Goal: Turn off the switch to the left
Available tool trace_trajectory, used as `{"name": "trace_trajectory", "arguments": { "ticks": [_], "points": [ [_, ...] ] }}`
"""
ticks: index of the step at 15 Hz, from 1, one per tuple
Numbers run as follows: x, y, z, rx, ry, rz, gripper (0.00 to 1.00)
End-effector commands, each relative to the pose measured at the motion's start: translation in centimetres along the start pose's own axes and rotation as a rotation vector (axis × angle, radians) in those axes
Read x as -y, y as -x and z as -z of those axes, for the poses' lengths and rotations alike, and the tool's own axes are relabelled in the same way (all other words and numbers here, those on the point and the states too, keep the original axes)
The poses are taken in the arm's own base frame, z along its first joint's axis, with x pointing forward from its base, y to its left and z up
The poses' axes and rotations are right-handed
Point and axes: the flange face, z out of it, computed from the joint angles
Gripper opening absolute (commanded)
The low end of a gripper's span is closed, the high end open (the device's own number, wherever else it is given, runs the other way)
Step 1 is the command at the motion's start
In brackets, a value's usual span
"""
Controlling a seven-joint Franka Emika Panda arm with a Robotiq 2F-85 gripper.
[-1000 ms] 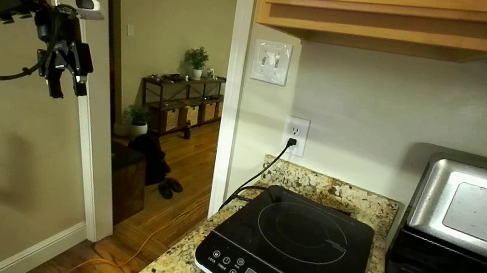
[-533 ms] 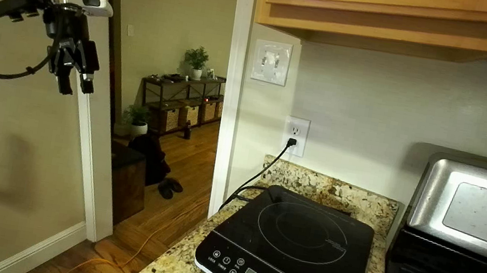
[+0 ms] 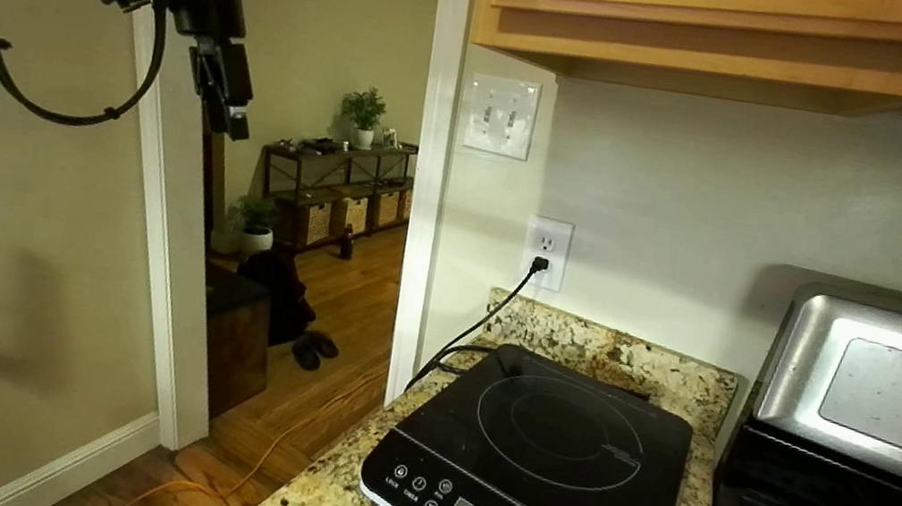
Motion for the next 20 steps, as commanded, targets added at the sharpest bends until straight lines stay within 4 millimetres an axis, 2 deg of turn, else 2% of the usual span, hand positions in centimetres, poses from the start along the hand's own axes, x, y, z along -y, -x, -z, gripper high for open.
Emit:
{"name": "trace_trajectory", "arguments": {
  "ticks": [1, 7, 8, 9, 14, 20],
  "points": [
    [-1.6, -2.6, 1.1, -0.065, -0.053, -0.178, 1.0],
    [-4.1, -4.8, 2.1, -0.153, -0.136, -0.46, 1.0],
    [-4.0, -4.6, 2.3, -0.183, -0.153, -0.467, 1.0],
    [-3.4, -5.0, 1.9, -0.132, -0.13, -0.406, 1.0],
    [-3.5, -5.2, 2.1, -0.154, -0.144, -0.439, 1.0],
    [-6.5, -8.8, 3.7, -0.27, -0.269, -0.677, 1.0]
  ]
}}
